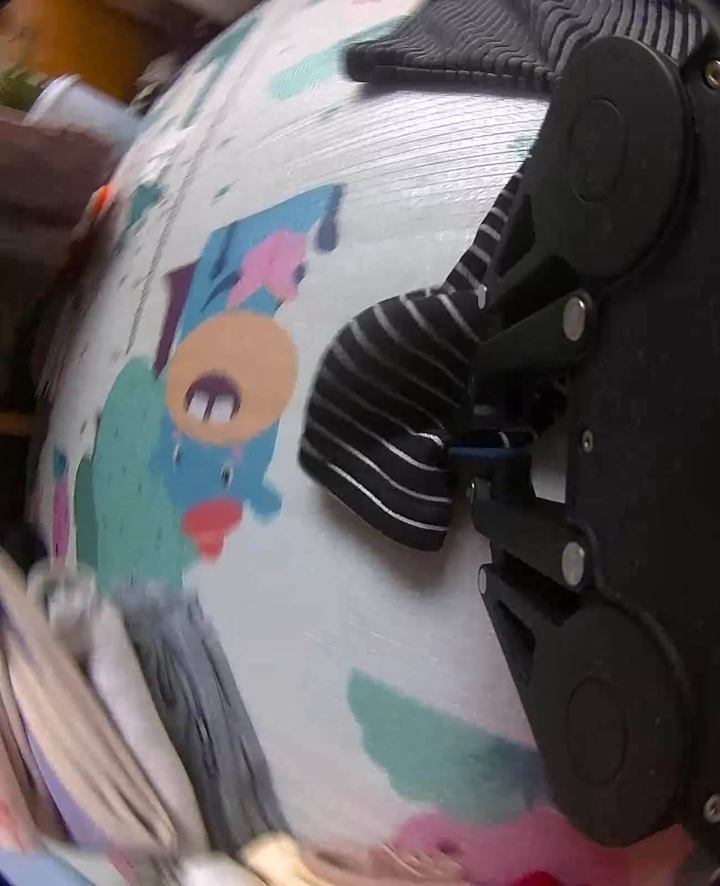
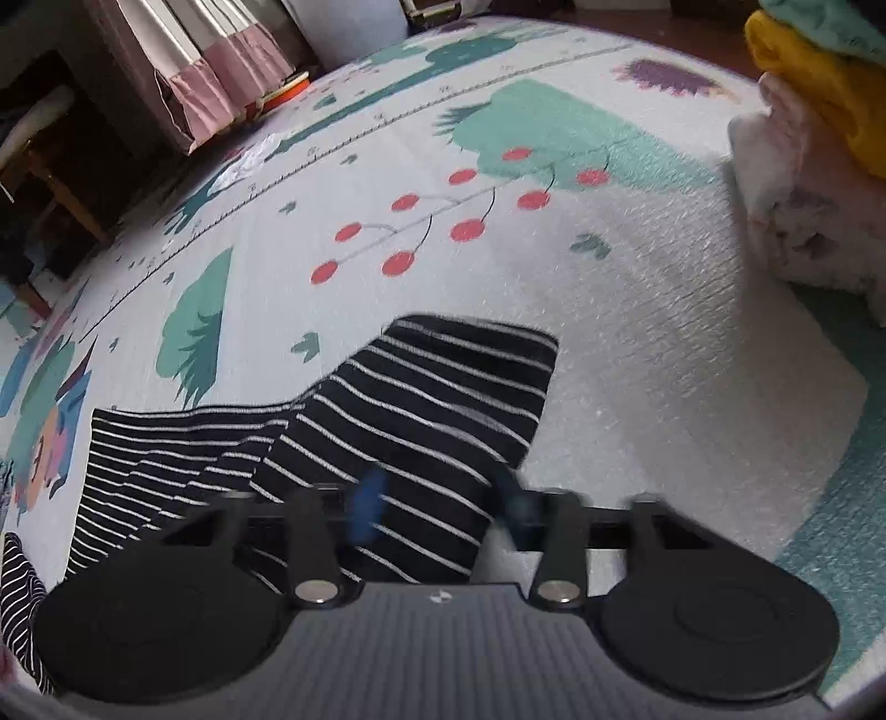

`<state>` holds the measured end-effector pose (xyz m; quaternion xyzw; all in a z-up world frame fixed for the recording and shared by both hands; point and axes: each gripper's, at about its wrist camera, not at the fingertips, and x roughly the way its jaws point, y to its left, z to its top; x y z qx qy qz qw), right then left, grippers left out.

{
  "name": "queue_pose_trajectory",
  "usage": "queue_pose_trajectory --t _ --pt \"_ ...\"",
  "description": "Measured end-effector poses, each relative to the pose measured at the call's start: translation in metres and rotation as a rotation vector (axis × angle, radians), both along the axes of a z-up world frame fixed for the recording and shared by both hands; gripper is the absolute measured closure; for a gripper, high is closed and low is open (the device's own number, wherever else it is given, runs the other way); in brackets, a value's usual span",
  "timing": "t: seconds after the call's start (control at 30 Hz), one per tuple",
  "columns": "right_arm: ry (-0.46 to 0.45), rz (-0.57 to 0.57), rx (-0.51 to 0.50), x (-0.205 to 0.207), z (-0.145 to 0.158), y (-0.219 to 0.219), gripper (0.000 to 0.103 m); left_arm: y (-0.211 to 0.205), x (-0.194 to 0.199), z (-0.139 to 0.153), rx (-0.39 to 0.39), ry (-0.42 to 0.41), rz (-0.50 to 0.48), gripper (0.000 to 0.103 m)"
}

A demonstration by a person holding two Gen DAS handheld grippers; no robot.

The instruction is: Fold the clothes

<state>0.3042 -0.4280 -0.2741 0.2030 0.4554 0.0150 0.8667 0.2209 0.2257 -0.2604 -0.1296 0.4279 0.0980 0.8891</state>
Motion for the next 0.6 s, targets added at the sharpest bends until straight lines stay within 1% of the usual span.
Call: queue_pose_trajectory --t 0.03,0.13,0.23,0.37,0.43,0.5,0.57,0.6 --pt "0.001 0.016 -0.003 0.001 -0.001 0.002 0.098 0.008 -0.007 0.003 -0.009 -0.009 0.026 0.100" --pt "-0.019 0.038 -0.027 -0.002 0.002 0.005 0.098 0.030 -0.033 0.013 0.026 -0.018 0.091 0.100" --pt "-0.014 -0.019 -0.033 -0.018 0.010 -0.010 0.098 0.050 -0.057 0.015 0.046 -0.008 0.132 0.100" --pt "-0.008 -0.094 -0.041 -0.039 0.020 -0.031 0.098 0.060 -0.073 0.007 0.062 0.011 0.158 0.100" --pt "-0.001 -0.132 -0.048 -0.050 0.024 -0.042 0.098 0.058 -0.073 0.002 0.100 0.013 0.137 0.100" --pt "0.057 -0.163 -0.093 -0.062 0.019 -0.053 0.098 0.053 -0.072 -0.003 0.147 0.008 0.100 0.099" --pt "0.114 -0.181 -0.135 -0.073 0.012 -0.064 0.098 0.046 -0.068 -0.005 0.178 -0.012 0.050 0.099" --pt "0.123 -0.182 -0.146 -0.078 0.012 -0.066 0.098 0.044 -0.067 -0.005 0.191 -0.020 0.033 0.099"
